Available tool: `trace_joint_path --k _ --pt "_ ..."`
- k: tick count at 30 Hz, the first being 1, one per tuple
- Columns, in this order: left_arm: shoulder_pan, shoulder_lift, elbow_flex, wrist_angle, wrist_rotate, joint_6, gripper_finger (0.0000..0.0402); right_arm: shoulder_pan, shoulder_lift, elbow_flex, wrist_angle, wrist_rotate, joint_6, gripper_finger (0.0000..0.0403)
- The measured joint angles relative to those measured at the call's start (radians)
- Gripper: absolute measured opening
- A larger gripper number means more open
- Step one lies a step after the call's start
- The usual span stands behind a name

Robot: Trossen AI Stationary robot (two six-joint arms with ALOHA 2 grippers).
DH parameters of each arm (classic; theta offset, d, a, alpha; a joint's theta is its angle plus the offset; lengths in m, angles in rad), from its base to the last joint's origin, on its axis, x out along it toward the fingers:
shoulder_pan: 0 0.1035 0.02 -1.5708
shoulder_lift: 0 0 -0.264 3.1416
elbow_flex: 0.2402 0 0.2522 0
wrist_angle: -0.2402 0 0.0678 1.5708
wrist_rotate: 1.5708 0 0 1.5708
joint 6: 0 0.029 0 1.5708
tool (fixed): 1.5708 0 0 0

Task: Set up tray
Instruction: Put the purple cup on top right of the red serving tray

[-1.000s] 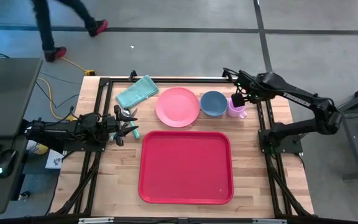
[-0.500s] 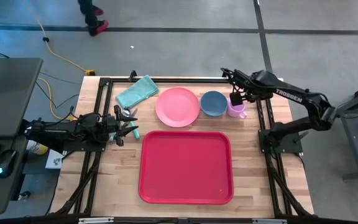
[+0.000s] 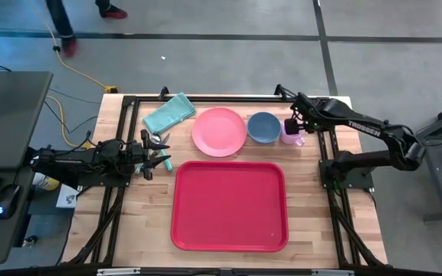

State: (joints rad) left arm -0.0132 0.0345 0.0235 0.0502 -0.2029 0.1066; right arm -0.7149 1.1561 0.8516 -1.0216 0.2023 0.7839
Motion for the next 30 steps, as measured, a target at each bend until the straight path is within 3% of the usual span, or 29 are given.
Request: trace_joint_path --k 14,30 --pt "0.0 0.0 0.0 0.0 0.0 0.001 0.0193 -0.092 0.08 -0.011 0.049 -0.047 -0.087 0.0332" --pt "0.0 0.0 0.0 0.0 0.0 0.0 0.0193 -0.092 0.087 -0.09 0.126 -0.042 -0.078 0.0258"
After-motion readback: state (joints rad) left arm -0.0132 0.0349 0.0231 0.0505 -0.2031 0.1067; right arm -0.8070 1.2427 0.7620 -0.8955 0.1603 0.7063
